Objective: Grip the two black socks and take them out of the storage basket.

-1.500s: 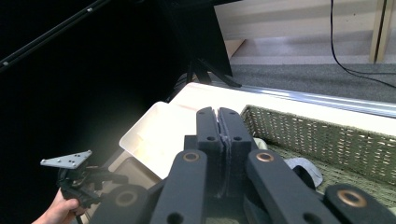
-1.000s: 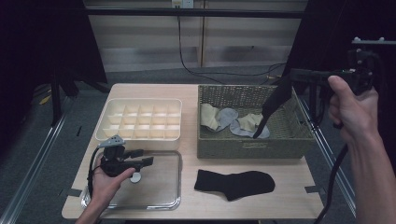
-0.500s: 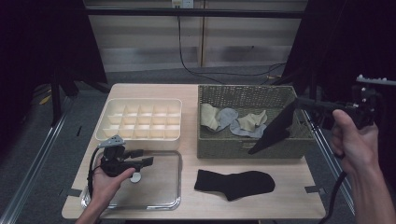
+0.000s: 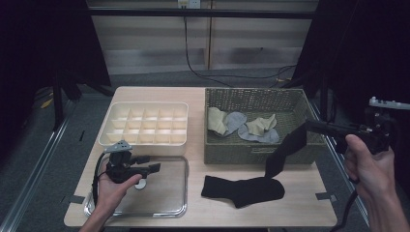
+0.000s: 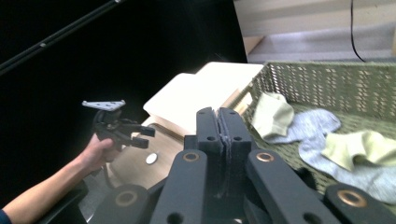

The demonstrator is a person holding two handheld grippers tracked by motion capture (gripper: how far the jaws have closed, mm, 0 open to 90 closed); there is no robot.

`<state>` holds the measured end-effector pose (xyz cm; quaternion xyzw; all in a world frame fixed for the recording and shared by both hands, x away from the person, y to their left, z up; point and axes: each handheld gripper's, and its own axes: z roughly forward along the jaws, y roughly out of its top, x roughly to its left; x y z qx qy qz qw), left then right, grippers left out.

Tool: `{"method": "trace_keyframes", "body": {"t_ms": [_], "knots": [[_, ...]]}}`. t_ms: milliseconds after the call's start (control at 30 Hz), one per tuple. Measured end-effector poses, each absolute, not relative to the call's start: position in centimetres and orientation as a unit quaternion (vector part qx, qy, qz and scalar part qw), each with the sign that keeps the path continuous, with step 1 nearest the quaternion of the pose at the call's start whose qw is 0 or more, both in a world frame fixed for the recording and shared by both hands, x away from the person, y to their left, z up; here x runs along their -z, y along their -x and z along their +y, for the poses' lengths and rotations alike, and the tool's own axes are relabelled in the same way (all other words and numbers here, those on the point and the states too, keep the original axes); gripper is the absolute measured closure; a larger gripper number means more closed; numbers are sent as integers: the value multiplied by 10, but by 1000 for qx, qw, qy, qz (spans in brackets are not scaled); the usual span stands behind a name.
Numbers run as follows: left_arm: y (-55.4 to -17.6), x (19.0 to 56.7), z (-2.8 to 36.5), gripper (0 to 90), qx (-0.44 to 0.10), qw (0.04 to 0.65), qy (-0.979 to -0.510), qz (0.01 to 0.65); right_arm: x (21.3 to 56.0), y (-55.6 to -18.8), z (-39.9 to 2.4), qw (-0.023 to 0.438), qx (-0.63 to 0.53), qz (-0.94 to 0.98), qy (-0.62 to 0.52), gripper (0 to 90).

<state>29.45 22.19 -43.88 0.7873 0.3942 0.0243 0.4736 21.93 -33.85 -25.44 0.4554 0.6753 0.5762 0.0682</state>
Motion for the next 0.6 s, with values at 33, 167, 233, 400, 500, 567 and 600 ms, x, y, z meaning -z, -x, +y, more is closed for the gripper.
{"method": "trace_keyframes", "body": {"t_ms": [33, 167, 233, 400, 500, 567, 600], "knots": [[-294, 439, 222, 370, -25, 473, -788, 394, 252, -219, -337, 70, -578, 676, -452, 887], [-293, 438, 223, 370, -27, 473, -789, 392, 250, -221, -327, 67, -574, 686, -443, 887], [-293, 438, 223, 370, -27, 474, -788, 393, 253, -222, -322, 63, -571, 690, -441, 887], [-293, 438, 223, 370, -26, 475, -786, 396, 266, -227, -310, 46, -566, 698, -437, 887], [-293, 438, 223, 370, -26, 472, -789, 392, 272, -232, -301, 36, -560, 705, -435, 887], [-294, 438, 223, 370, -25, 472, -789, 392, 275, -236, -294, 27, -559, 708, -430, 887], [-294, 438, 223, 370, -25, 474, -788, 393, 277, -239, -290, 24, -559, 710, -428, 887]]}}
